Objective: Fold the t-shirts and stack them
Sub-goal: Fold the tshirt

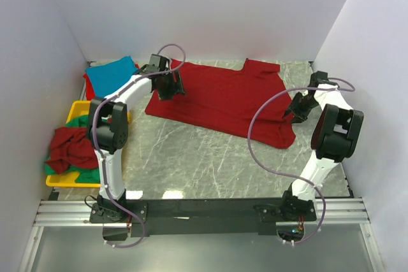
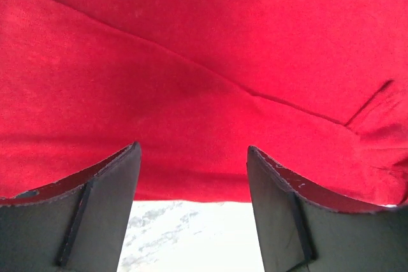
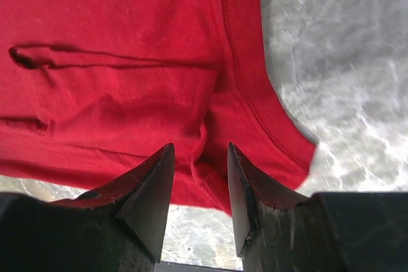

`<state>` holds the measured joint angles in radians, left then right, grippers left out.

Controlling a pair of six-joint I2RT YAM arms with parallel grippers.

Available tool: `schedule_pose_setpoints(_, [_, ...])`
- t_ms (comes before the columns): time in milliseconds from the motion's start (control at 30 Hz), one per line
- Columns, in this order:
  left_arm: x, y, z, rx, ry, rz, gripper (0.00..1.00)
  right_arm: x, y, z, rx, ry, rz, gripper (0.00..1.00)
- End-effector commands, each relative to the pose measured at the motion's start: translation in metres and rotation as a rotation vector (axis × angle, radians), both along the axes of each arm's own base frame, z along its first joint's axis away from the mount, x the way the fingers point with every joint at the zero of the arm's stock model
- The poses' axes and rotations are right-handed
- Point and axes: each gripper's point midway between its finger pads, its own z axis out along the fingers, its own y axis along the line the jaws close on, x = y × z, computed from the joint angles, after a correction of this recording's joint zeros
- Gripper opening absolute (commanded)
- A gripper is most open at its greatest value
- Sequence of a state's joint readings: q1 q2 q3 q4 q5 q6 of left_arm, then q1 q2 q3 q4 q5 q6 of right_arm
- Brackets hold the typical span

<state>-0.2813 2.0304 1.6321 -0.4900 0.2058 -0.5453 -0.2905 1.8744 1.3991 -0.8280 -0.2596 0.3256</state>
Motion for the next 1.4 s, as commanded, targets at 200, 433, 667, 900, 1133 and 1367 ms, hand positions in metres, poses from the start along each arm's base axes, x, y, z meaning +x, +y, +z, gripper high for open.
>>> schedule_pose_setpoints(200, [0.005, -0.002, -0.025, -0.018, 0.062, 0.007, 0.72, 0.034, -0.006, -0.010, 0.014, -0.052, -0.011, 0.47])
schedule_pose_setpoints(433, [0.001, -0.001, -0.041, -0.013, 0.095, 0.008, 0.71, 0.049, -0.007, -0.023, 0.030, -0.058, 0.001, 0.47])
schedule_pose_setpoints(667, [-0.007, 0.003, -0.051, 0.003, 0.120, 0.020, 0.70, 0.056, -0.002, -0.016, 0.043, -0.084, 0.008, 0.36])
schedule_pose_setpoints(900, [-0.009, 0.005, -0.054, 0.015, 0.126, 0.019, 0.69, 0.060, 0.006, -0.003, 0.063, -0.115, 0.024, 0.06])
schedule_pose_setpoints(1133, [-0.012, 0.008, -0.057, 0.023, 0.130, 0.023, 0.69, 0.086, 0.025, 0.035, 0.058, -0.245, 0.086, 0.00])
schedule_pose_setpoints(1367, [-0.021, 0.010, -0.062, 0.027, 0.141, 0.031, 0.69, 0.118, 0.036, 0.078, 0.001, -0.395, 0.158, 0.00])
